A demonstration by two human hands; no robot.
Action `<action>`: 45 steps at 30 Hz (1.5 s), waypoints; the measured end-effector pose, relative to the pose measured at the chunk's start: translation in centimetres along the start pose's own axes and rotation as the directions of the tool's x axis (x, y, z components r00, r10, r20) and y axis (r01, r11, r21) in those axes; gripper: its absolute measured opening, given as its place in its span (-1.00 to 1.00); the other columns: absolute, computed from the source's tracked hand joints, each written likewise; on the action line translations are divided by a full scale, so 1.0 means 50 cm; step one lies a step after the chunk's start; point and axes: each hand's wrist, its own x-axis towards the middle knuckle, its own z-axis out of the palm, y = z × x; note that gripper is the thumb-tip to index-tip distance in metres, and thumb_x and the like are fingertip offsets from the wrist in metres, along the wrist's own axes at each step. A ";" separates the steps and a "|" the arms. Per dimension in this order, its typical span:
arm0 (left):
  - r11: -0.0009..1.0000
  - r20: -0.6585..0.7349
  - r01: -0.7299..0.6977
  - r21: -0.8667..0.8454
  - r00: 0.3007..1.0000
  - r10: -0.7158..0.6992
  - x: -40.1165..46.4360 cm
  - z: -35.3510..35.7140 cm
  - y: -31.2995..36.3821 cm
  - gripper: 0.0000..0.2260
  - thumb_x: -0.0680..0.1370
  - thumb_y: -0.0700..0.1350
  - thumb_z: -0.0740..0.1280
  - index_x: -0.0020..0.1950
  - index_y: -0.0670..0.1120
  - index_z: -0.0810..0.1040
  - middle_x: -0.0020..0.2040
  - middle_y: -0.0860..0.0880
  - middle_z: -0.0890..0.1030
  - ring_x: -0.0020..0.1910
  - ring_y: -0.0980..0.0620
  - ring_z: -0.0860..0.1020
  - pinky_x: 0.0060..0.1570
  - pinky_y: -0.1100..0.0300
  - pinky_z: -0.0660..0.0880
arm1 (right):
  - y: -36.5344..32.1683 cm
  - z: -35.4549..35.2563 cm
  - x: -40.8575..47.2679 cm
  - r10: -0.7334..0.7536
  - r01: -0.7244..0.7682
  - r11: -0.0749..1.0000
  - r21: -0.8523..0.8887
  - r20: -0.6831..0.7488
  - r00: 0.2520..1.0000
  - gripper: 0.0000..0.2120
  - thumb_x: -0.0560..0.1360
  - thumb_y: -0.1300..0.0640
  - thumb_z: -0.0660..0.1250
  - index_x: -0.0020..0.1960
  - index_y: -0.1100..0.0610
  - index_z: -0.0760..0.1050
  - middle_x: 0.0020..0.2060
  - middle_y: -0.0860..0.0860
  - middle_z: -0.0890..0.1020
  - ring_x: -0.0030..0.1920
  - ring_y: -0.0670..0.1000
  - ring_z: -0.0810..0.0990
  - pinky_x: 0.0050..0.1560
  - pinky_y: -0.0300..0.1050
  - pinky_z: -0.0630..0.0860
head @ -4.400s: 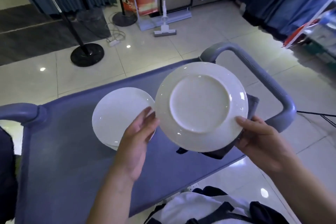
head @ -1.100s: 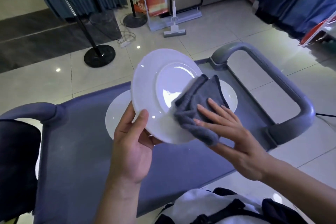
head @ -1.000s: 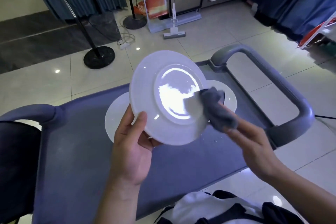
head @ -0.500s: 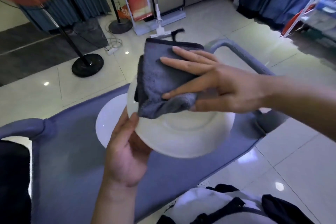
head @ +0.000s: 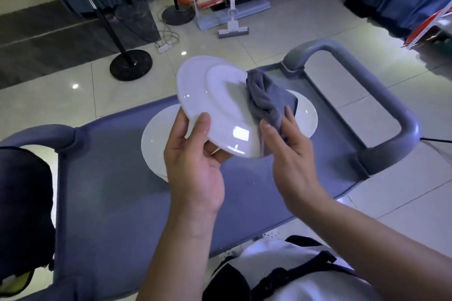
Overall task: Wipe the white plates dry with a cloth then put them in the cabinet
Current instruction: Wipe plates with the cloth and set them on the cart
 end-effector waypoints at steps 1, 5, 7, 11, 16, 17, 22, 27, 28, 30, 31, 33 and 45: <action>1.000 -0.014 -0.001 -0.003 1.000 0.000 -0.002 0.007 -0.005 -0.72 0.66 -0.22 0.24 0.32 -0.01 0.59 0.04 0.00 0.72 -0.01 0.00 0.67 -0.11 0.03 0.63 | 0.005 0.010 -0.014 0.015 -0.015 1.000 0.016 -0.001 1.000 -0.77 0.64 0.11 0.28 -0.04 -0.18 0.63 0.49 -0.14 0.39 0.52 -0.40 -0.01 0.17 -0.63 0.18; 0.999 -0.057 0.023 -0.036 0.998 -0.025 -0.004 0.024 -0.025 -0.70 0.67 -0.24 0.24 0.34 0.01 0.59 0.12 -0.07 0.71 0.03 -0.09 0.68 -0.10 0.06 0.64 | 0.018 0.020 -0.044 0.012 -0.012 1.000 0.002 -0.013 1.000 -0.74 0.63 0.03 0.30 0.29 -0.10 0.60 0.50 -0.12 0.39 0.53 -0.39 -0.03 0.51 -0.14 0.15; 0.999 -0.073 0.030 -0.039 0.997 -0.033 -0.005 0.031 -0.034 -0.70 0.67 -0.24 0.24 0.31 0.03 0.61 0.11 -0.05 0.71 -0.01 -0.06 0.67 -0.13 0.09 0.61 | 0.022 0.023 -0.060 -0.037 0.038 0.997 -0.066 0.007 0.999 -0.64 0.56 -0.04 0.30 0.35 -0.16 0.55 0.50 -0.15 0.40 0.55 -0.34 -0.04 0.58 0.09 0.07; 0.993 -0.133 0.041 -0.115 0.989 -0.056 0.014 0.030 -0.039 -0.71 0.67 -0.22 0.24 0.36 -0.06 0.57 0.07 -0.10 0.67 -0.07 -0.07 0.63 0.00 -0.01 0.57 | 0.028 -0.009 -0.086 -0.074 0.118 0.980 -0.163 0.255 0.964 -0.61 0.53 0.00 0.35 0.34 -0.23 0.55 0.58 -0.21 0.20 0.58 -0.27 -0.09 0.56 -0.06 0.01; 0.985 -0.141 0.076 -0.157 0.985 -0.099 0.040 0.012 -0.016 -0.66 0.67 -0.18 0.25 0.45 -0.02 0.51 0.13 -0.01 0.70 0.01 0.00 0.69 -0.05 0.11 0.63 | 0.031 -0.142 -0.071 0.163 -0.188 0.979 0.084 0.237 0.958 -0.62 0.45 -0.05 0.48 0.14 0.20 0.67 0.26 0.05 0.64 0.40 0.10 0.50 0.39 0.12 0.46; 0.979 -0.131 0.092 -0.181 0.985 -0.117 0.044 0.009 -0.013 -0.65 0.67 -0.17 0.25 0.46 -0.01 0.51 0.18 -0.01 0.69 0.06 -0.01 0.70 -0.02 0.08 0.64 | 0.027 -0.164 -0.066 0.256 -0.276 0.951 0.142 0.146 0.956 -0.55 0.45 -0.09 0.45 0.14 0.24 0.64 0.16 0.14 0.68 0.29 0.22 0.58 0.24 0.20 0.57; 0.962 -0.068 0.173 -0.210 0.979 -0.191 0.037 0.021 -0.017 -0.71 0.66 -0.15 0.25 0.36 0.03 0.55 0.20 -0.01 0.69 0.12 -0.03 0.69 -0.06 0.10 0.64 | 0.008 -0.225 -0.043 0.246 -0.238 0.968 0.082 -0.110 0.963 -0.71 0.55 0.00 0.31 0.19 0.09 0.62 0.10 0.06 0.71 0.16 0.14 0.66 0.00 0.12 0.63; 0.912 -0.027 0.350 -0.213 0.931 -0.363 0.022 0.048 -0.038 -0.74 0.64 -0.16 0.28 0.32 -0.05 0.58 0.08 -0.10 0.71 0.02 -0.05 0.71 -0.02 0.05 0.68 | -0.025 -0.185 -0.020 -0.279 0.317 0.845 -0.430 0.152 0.948 -0.70 0.55 -0.08 0.32 0.28 -0.17 0.54 0.30 -0.14 0.54 0.35 -0.15 0.45 0.35 -0.23 0.32; 0.893 -0.026 0.390 -0.223 0.914 -0.405 0.021 0.055 -0.040 -0.74 0.64 -0.16 0.28 0.31 -0.09 0.58 0.07 -0.13 0.71 0.01 -0.06 0.71 -0.02 0.05 0.68 | -0.021 -0.176 -0.015 -0.293 0.388 0.712 -0.585 0.255 0.922 -0.56 0.54 -0.16 0.32 0.41 -0.21 0.42 0.44 -0.12 0.44 0.48 -0.12 0.35 0.43 -0.20 0.25; 0.863 -0.030 0.445 -0.239 0.885 -0.465 0.019 0.062 -0.039 -0.77 0.65 -0.17 0.28 0.25 -0.18 0.61 0.07 -0.17 0.72 0.01 -0.09 0.72 -0.05 0.04 0.69 | 0.001 -0.164 -0.015 -0.290 0.457 0.417 -0.786 0.362 0.886 -0.38 0.53 -0.22 0.28 0.55 -0.21 0.22 0.55 -0.03 0.32 0.57 0.04 0.23 0.49 0.07 0.24; 0.855 -0.035 0.455 -0.249 0.878 -0.478 0.019 0.062 -0.037 -0.80 0.64 -0.17 0.29 0.18 -0.19 0.64 0.07 -0.18 0.72 0.00 -0.11 0.72 -0.05 0.03 0.69 | 0.009 -0.160 -0.016 -0.300 0.464 0.355 -0.811 0.372 0.879 -0.38 0.54 -0.14 0.27 0.57 -0.18 0.19 0.54 0.00 0.33 0.56 0.11 0.26 0.45 0.17 0.29; 0.847 -0.036 0.462 -0.263 0.872 -0.487 0.015 0.066 -0.033 -0.85 0.63 -0.18 0.31 0.03 -0.17 0.67 0.06 -0.20 0.72 0.00 -0.13 0.73 -0.02 -0.03 0.68 | 0.016 -0.169 -0.012 -0.353 0.484 0.369 -0.794 0.361 0.863 -0.44 0.56 0.09 0.23 0.55 -0.11 0.27 0.49 0.02 0.42 0.49 0.15 0.39 0.34 0.20 0.46; 0.970 0.028 0.085 0.226 0.995 -0.093 0.053 0.141 -0.014 -0.76 0.67 0.02 0.26 0.28 0.04 0.62 0.14 -0.02 0.73 0.24 0.09 0.64 0.24 0.19 0.50 | 0.007 -0.253 0.083 0.228 -0.209 0.966 0.151 -0.119 0.966 -0.71 0.56 0.39 0.33 0.14 0.07 0.61 -0.13 0.00 0.72 -0.13 0.08 0.70 -0.20 0.02 0.63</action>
